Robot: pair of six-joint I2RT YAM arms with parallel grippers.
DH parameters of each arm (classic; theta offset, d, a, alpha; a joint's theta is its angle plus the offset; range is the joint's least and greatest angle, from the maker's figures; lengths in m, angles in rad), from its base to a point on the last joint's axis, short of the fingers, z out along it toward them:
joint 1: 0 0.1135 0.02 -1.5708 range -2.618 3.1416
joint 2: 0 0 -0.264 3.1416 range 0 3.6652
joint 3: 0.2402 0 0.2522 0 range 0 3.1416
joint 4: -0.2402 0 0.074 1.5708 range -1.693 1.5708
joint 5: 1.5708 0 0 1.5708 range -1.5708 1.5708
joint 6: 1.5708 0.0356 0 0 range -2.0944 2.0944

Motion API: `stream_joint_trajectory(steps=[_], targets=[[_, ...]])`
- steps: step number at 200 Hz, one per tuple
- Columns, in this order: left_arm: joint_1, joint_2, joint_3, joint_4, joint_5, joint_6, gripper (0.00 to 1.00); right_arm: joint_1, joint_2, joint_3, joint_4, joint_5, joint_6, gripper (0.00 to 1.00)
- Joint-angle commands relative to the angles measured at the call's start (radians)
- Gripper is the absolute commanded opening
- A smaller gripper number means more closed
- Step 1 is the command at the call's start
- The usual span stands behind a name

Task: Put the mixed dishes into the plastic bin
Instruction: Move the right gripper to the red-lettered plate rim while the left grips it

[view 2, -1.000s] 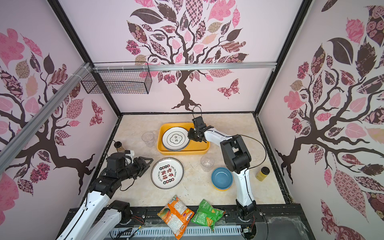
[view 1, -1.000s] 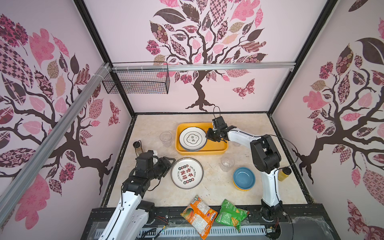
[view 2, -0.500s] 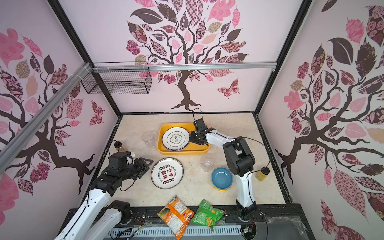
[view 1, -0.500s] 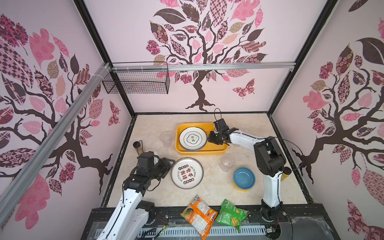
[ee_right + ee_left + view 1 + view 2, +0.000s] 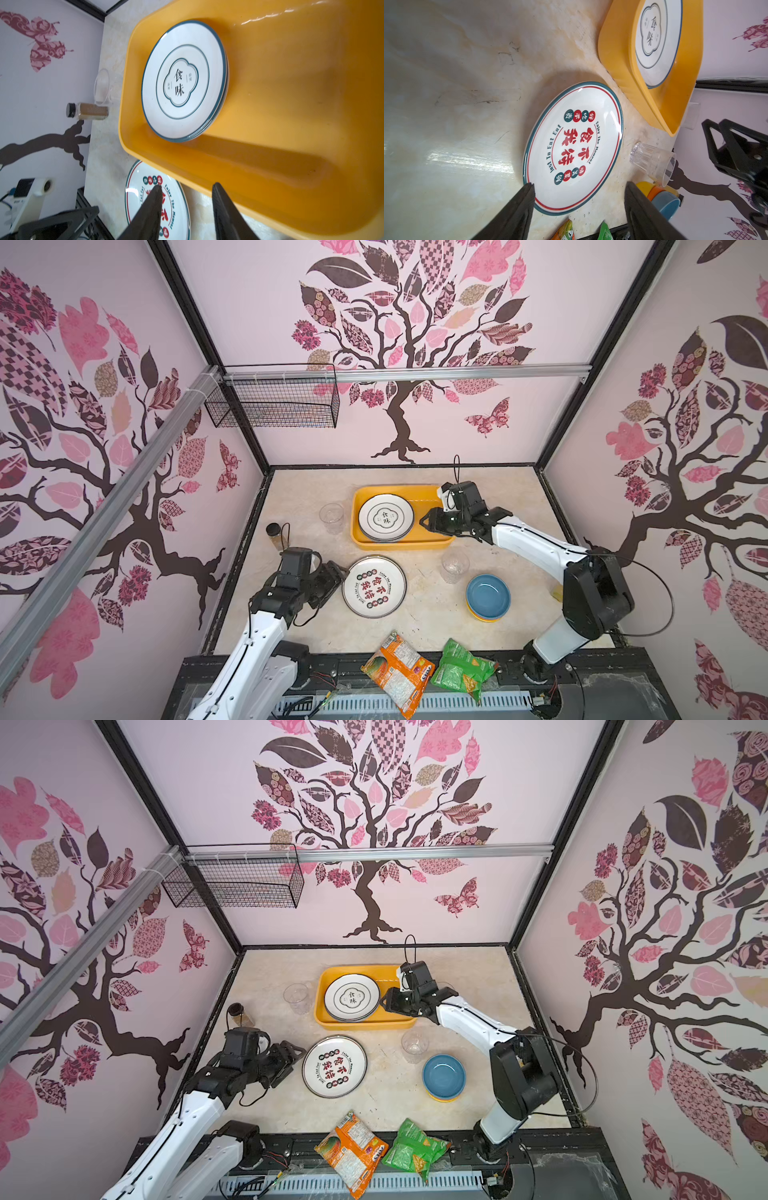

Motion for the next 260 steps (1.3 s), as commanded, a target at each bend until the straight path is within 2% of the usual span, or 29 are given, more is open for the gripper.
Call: stream_joint_trajectory(steps=[1,35,70,117,159,209,260], targets=[[0.006,0.026,0.02,-0.071,-0.03,0.039,0.71,0.031,-0.086,-0.071,0.014,-0.094,-0.053,0.43],[0.003,0.042,-0.012,-0.073,-0.046,0.037,0.71,0.124,-0.125,-0.128,0.016,-0.13,-0.11,0.43],[0.004,0.087,-0.065,-0.011,-0.019,0.035,0.7,0.165,-0.082,-0.157,0.038,-0.176,-0.132,0.42],[0.004,0.187,-0.131,0.136,0.08,0.019,0.7,0.22,0.016,-0.141,0.023,-0.141,-0.162,0.42],[0.004,0.252,-0.172,0.244,0.115,0.011,0.66,0.226,0.058,-0.158,0.06,-0.135,-0.156,0.42],[0.011,0.276,-0.235,0.364,0.129,-0.008,0.53,0.225,0.065,-0.158,0.071,-0.124,-0.157,0.41],[0.018,0.333,-0.235,0.37,0.129,0.006,0.36,0.225,0.072,-0.148,0.075,-0.117,-0.157,0.41]])
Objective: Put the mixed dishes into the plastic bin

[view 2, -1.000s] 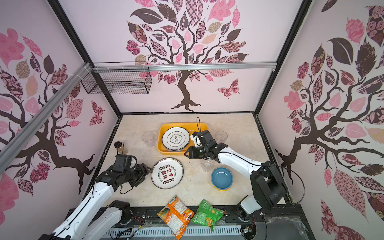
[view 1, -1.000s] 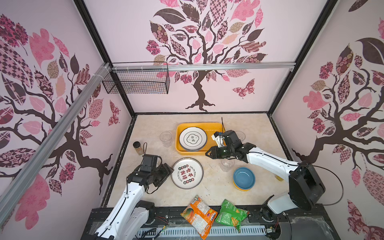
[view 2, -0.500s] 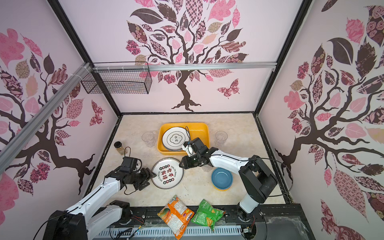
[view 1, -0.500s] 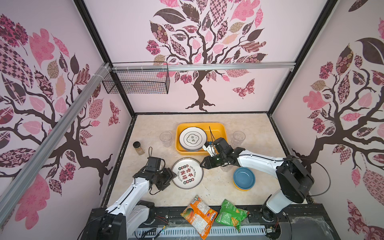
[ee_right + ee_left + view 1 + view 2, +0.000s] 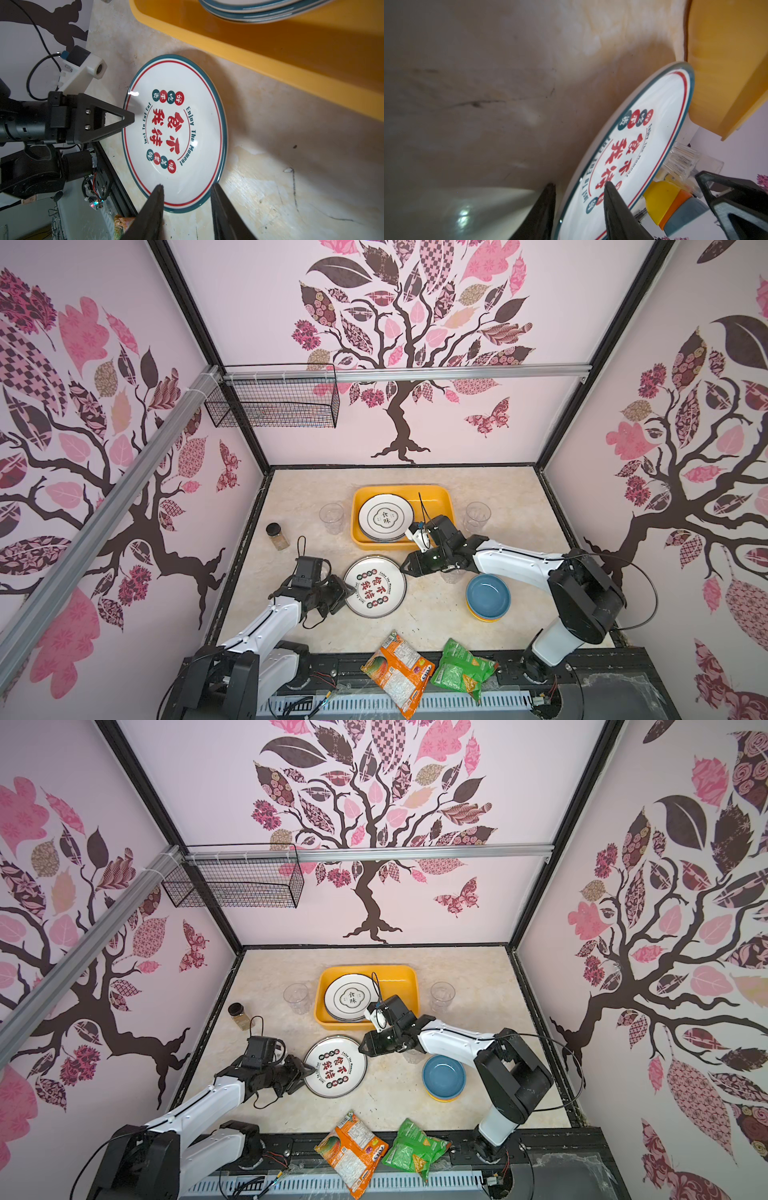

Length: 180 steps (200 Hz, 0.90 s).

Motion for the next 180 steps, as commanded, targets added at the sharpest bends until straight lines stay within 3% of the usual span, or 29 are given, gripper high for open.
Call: stream_joint_trajectory(steps=[1,87,152,180], targets=[[0.006,0.034,-0.023,-0.006,-0.019,0.013,0.36,0.004,0.029,0.019,0.003,0.011,-0.014,0.41],[0.005,0.093,0.0,-0.057,-0.024,0.04,0.15,0.003,0.034,0.029,-0.008,0.033,-0.018,0.41],[0.0,0.02,0.011,-0.094,-0.019,0.041,0.0,0.003,0.018,0.038,-0.027,0.067,-0.03,0.41],[-0.008,-0.017,0.039,-0.134,-0.002,0.05,0.0,0.003,0.004,0.039,-0.033,0.092,-0.03,0.41]])
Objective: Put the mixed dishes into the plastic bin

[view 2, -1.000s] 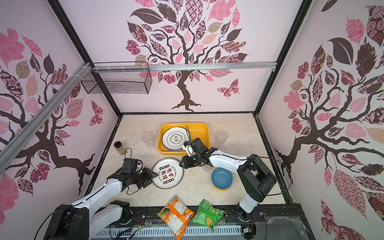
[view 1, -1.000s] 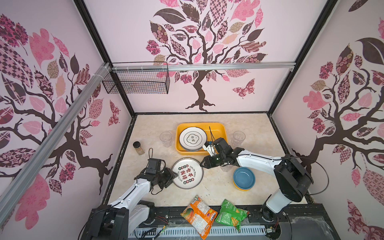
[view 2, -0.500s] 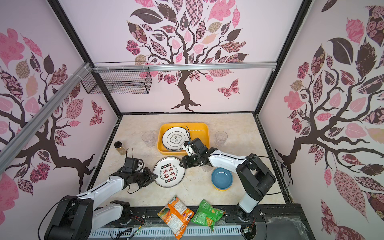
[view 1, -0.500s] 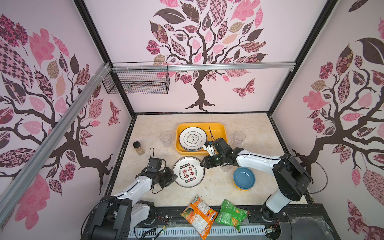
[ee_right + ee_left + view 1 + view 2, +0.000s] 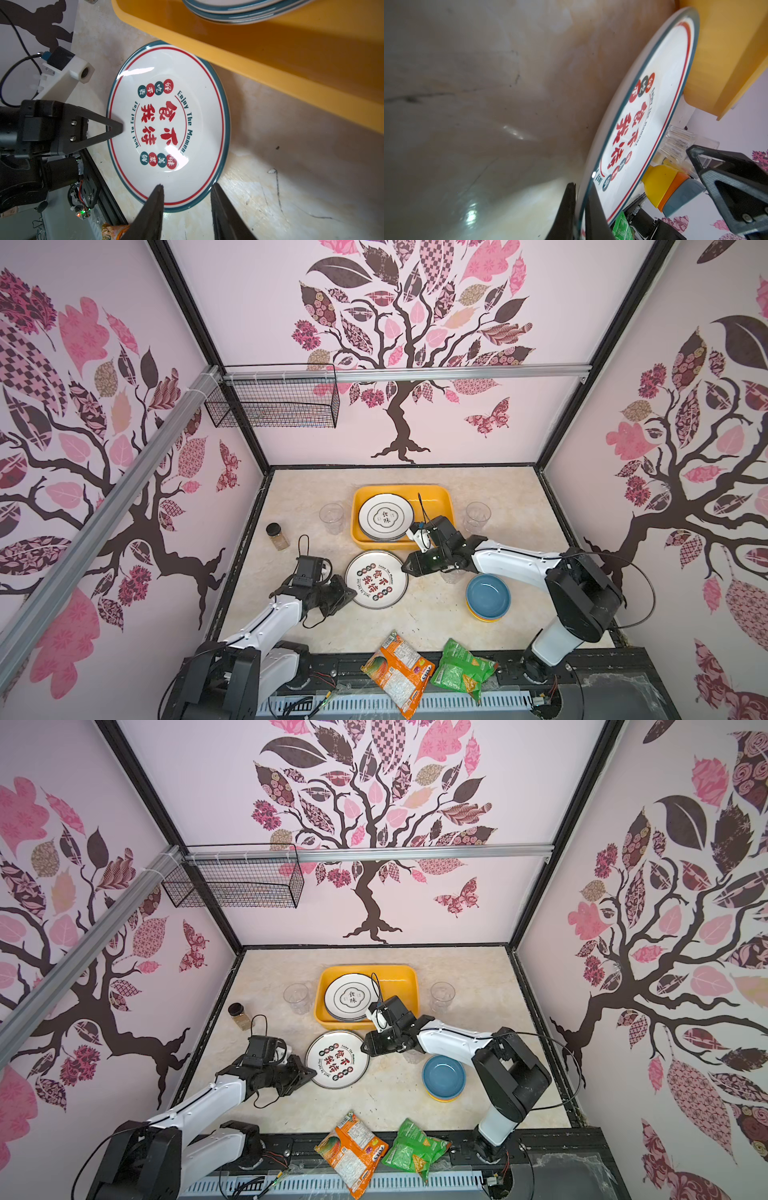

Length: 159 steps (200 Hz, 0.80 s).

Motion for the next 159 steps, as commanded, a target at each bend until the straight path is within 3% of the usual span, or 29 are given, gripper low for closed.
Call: stream_joint_trajectory(steps=[1,96,159], targets=[[-0.007,-0.017,0.031,-0.125,-0.058,-0.001,0.0,0.002,-0.009,0.039,-0.025,0.035,-0.015,0.41],[-0.005,-0.267,0.138,-0.302,0.016,-0.005,0.0,-0.006,-0.071,0.047,-0.019,0.101,0.014,0.42],[-0.004,-0.355,0.22,-0.342,0.099,-0.004,0.0,-0.059,-0.151,0.053,-0.014,0.071,0.067,0.46]])
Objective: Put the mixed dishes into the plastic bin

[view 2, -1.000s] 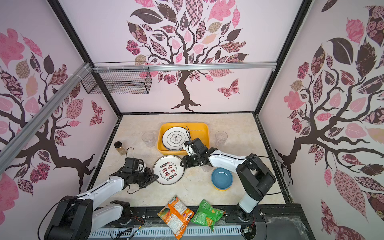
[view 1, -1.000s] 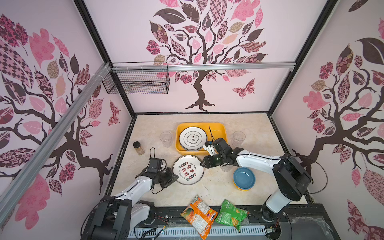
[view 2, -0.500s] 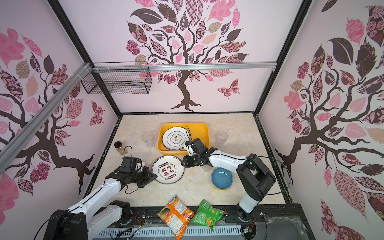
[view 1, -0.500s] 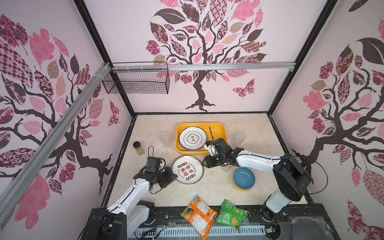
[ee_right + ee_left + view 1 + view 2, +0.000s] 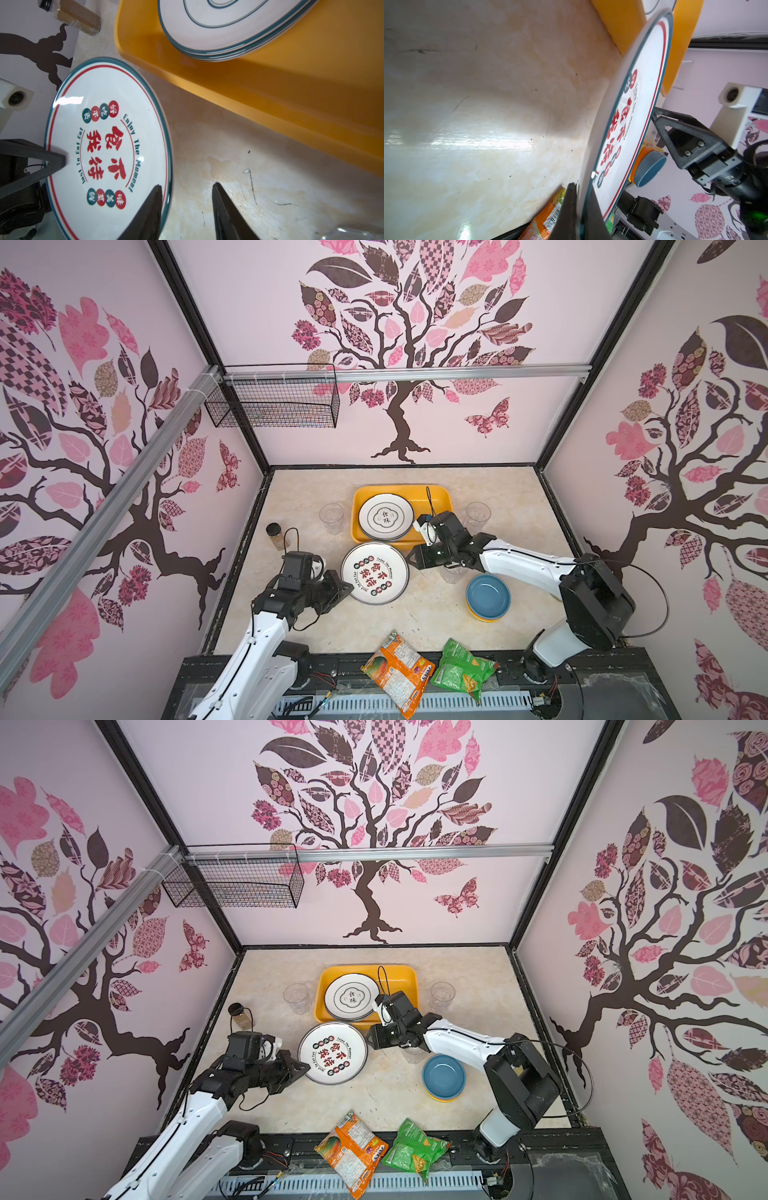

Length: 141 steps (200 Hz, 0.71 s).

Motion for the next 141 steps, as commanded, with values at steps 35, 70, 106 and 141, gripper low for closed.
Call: stream_joint_trajectory(steps=[35,70,106,141], targets=[[0.002,-0.046,0.091,0.069,0.062,-0.028,0.0,-0.076,-0.126,0.038,0.025,-0.081,0.085,0.52],[0.002,-0.019,0.098,0.172,0.076,-0.068,0.0,-0.091,-0.144,0.033,0.046,-0.131,0.112,0.54],[0.0,0.025,0.131,0.215,0.098,-0.074,0.0,-0.092,-0.143,0.019,0.099,-0.181,0.147,0.54],[-0.006,0.051,0.145,0.265,0.117,-0.099,0.0,-0.092,-0.116,0.032,0.137,-0.231,0.18,0.52]])
